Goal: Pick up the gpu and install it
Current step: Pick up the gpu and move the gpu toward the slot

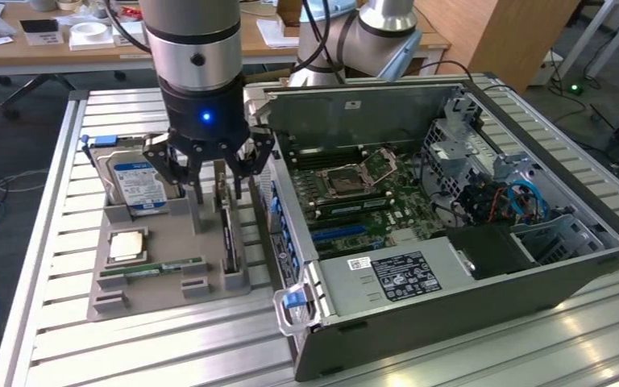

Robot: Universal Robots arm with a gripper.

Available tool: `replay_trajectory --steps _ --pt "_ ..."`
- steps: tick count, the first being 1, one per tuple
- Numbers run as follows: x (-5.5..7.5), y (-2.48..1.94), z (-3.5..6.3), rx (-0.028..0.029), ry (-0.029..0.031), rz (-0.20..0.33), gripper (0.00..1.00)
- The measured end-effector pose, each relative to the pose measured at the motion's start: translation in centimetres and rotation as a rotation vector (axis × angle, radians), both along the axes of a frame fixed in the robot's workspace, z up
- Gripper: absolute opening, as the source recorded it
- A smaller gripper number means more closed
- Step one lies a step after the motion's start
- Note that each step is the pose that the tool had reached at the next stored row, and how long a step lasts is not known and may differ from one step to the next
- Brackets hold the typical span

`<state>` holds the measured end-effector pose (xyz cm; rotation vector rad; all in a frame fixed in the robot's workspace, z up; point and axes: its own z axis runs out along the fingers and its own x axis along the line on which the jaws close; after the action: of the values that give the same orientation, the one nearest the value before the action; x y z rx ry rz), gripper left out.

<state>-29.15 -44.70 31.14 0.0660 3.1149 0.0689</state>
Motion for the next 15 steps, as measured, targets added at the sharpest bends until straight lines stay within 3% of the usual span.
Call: replay_trajectory --steps 15 --pt "0.0 0.23 -2.72 -0.0002 0.0002 0.000 0.53"
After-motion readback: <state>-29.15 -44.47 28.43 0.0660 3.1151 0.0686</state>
